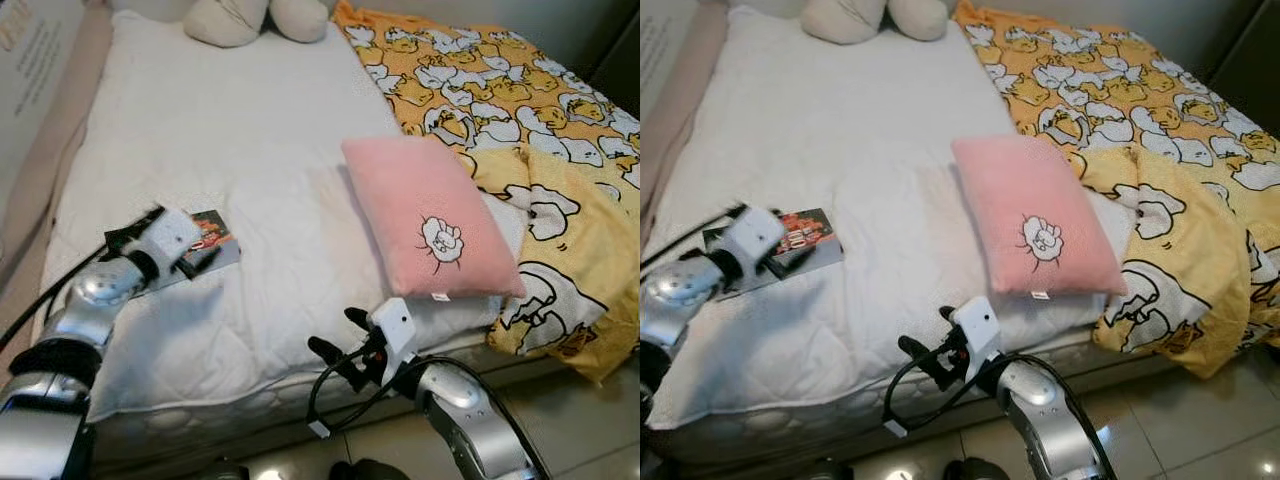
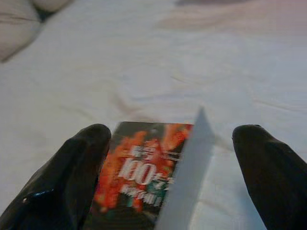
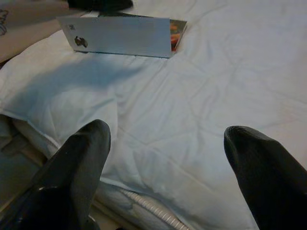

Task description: Clean up the room

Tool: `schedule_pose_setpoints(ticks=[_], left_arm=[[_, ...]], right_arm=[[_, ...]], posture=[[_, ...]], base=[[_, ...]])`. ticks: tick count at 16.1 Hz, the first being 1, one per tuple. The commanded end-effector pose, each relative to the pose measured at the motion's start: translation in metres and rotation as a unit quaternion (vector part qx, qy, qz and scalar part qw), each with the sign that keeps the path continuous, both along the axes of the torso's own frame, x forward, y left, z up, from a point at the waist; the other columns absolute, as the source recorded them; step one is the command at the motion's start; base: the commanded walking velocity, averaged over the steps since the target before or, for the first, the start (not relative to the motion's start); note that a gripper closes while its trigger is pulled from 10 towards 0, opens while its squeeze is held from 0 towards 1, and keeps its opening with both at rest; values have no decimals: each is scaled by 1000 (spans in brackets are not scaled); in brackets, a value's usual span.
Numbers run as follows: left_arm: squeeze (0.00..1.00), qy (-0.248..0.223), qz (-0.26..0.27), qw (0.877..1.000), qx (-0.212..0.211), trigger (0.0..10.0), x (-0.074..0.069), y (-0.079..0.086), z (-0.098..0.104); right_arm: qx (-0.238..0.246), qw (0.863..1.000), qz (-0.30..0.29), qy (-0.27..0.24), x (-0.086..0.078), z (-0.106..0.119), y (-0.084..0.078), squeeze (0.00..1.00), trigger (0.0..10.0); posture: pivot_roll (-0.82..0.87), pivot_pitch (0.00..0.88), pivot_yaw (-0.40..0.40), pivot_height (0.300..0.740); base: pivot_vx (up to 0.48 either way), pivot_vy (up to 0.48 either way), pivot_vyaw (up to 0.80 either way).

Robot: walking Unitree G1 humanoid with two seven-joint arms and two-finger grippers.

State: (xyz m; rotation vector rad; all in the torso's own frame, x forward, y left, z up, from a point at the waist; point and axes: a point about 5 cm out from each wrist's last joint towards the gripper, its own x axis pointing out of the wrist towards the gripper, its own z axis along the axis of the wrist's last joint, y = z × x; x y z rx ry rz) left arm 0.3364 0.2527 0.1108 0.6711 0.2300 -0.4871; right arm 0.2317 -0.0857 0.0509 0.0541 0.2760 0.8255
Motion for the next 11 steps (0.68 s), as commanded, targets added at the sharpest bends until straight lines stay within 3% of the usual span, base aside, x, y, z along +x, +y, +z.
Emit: schedule_pose_setpoints(ticks=[1,3,8,11], left_arm=[[0,11,-23,1000,2,10000,3,-2,6],[0,26,-41,999,-10,10000,4,0,11],[0,68,-65,995,31,10000,3,-1,2],[0,88,-29,994,62,10000,4,3,-8]], right_arm=[[-6,1000,-9,-3,-1,1,-5,0,10000],[-7,1000,-14,-1,-2,1,-7,0,10000],[-9,1000,-16,5,-7,1,-8,0,10000],[-12,1000,-15,7,-7,1,-9,0,10000]], posture=[[-108,64,-57,740],[-116,67,-53,740],[-126,82,-52,740],[-126,83,-53,740]], base=[[0,0,0],[0,0,0],[0,0,0],[0,0,0]])
